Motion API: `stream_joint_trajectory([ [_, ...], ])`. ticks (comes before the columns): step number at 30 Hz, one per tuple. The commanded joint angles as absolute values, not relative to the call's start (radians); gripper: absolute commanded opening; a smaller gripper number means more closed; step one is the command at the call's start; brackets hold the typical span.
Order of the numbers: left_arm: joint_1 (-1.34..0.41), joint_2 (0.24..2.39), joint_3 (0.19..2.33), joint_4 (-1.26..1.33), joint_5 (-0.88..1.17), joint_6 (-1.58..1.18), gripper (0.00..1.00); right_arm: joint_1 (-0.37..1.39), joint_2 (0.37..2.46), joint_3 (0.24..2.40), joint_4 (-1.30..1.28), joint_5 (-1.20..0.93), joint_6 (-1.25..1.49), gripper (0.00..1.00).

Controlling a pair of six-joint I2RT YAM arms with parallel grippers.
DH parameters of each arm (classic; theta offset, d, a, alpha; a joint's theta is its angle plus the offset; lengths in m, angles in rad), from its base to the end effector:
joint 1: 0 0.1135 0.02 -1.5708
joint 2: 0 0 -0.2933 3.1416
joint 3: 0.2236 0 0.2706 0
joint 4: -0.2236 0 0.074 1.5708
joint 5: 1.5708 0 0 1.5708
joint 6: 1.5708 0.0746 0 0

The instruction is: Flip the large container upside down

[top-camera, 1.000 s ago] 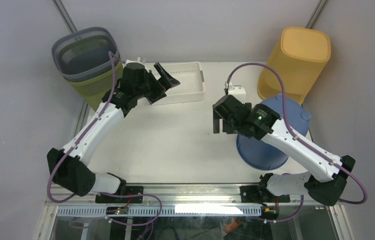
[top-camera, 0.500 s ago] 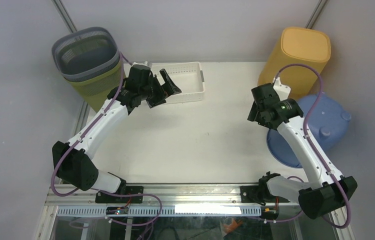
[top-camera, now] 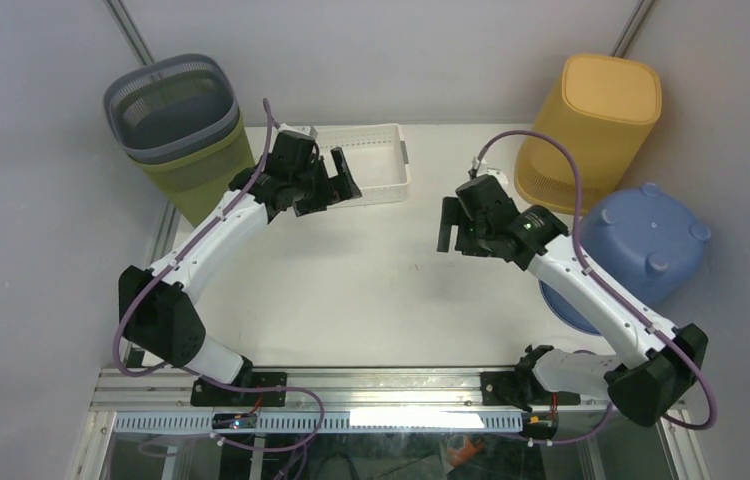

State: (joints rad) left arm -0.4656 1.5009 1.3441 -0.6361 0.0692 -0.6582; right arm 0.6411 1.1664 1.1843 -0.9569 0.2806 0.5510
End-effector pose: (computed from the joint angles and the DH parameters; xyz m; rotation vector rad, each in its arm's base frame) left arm 0.3316 -0.1724 0.3184 -0.2010 2.4423 -0.6068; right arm 0.2154 0.1350 0.3303 0.0027 2.4652 0.1640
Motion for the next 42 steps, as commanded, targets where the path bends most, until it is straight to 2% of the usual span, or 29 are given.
stream_joint_trajectory([
  [1,-0.475,1.51,1.389,-0.674,-0.053,-0.54,0.99,0.652,1.229,1.158,-0.875,0.236,0.562,0.85],
  [5,-0.506,1.601,1.48,-0.688,-0.111,-0.459,0.99,0.664,1.247,1.139,-0.827,0.202,0.566,0.85],
  [11,-0.616,1.849,1.69,-0.706,-0.272,-0.258,0.99,0.673,1.241,1.176,-0.842,0.239,0.569,0.85],
  [16,-0.643,1.989,1.75,-0.604,-0.296,-0.071,0.99,0.673,1.185,1.158,-0.867,0.261,0.584,0.85],
  [21,-0.643,2.006,1.718,-0.47,-0.248,0.044,0.99,0.673,1.112,1.111,-0.9,0.281,0.612,0.85],
  [26,-0.644,1.987,1.7,-0.471,-0.177,0.075,0.99,0.672,1.085,1.084,-0.911,0.282,0.622,0.85],
  [33,-0.623,1.965,1.632,-0.385,-0.234,0.179,0.99,0.673,1.113,1.091,-0.887,0.248,0.62,0.85],
  [37,-0.555,1.992,1.632,-0.351,-0.144,0.146,0.99,0.673,1.117,1.095,-0.879,0.232,0.624,0.85],
  [42,-0.549,2.019,1.617,-0.333,-0.117,0.16,0.99,0.672,1.104,1.088,-0.886,0.238,0.624,0.85],
])
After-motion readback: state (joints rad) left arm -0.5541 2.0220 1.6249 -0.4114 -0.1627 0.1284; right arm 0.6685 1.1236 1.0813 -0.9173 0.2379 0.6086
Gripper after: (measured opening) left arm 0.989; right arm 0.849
